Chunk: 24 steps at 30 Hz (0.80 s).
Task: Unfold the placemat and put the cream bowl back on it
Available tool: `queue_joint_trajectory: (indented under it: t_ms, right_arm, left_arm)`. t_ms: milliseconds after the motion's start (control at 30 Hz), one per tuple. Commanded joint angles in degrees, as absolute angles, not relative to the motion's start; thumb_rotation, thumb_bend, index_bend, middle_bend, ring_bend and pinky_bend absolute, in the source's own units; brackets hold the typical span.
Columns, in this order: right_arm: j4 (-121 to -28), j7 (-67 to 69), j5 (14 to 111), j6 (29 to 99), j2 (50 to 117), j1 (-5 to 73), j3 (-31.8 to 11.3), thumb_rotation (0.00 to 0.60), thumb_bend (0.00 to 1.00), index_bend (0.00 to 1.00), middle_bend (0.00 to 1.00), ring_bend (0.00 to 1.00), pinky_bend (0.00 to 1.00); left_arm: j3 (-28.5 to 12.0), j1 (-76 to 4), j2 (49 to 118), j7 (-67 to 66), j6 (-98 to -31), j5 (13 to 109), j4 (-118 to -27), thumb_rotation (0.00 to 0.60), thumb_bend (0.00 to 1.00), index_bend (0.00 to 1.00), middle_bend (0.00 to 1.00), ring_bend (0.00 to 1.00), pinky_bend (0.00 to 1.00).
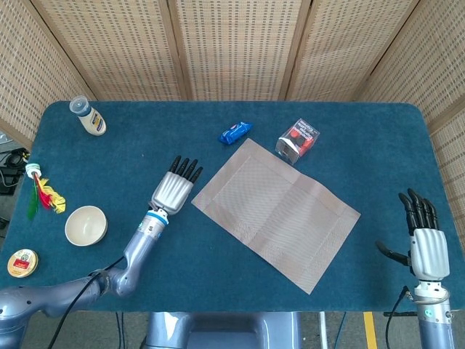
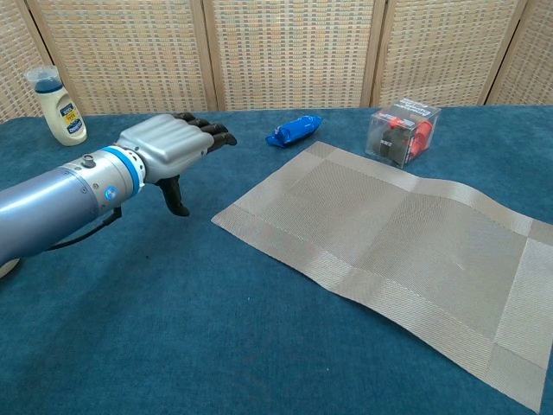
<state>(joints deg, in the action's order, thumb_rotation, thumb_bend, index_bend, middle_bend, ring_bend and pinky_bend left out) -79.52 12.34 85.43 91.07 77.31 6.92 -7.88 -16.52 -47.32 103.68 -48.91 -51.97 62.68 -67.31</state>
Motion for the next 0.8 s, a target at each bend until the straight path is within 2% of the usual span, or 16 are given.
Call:
queue_joint_trajectory:
  t_ms: [33, 800]
  right_arm:
    - [-79.57, 12.64, 85.3, 91.12, 77.18, 6.84, -8.07, 0.6, 0.2, 0.04, 0.0, 0.0, 0.0]
    - [-79.64, 14.34, 85.61, 91.54, 76.95, 6.44, -8.7, 0.6, 0.2, 0.04, 0.0, 0.0, 0.0]
  left_arm:
    - [-15.9, -48.81, 105.27, -49.34, -51.15, 61.67, -64.91, 0.6, 0.05, 0.07, 0.0, 0.0, 0.0]
    - [-13.71, -54.49, 111.27, -49.4, -48.91, 58.68, -55.24, 0.6, 0.07, 0.08, 0.0, 0.0, 0.0]
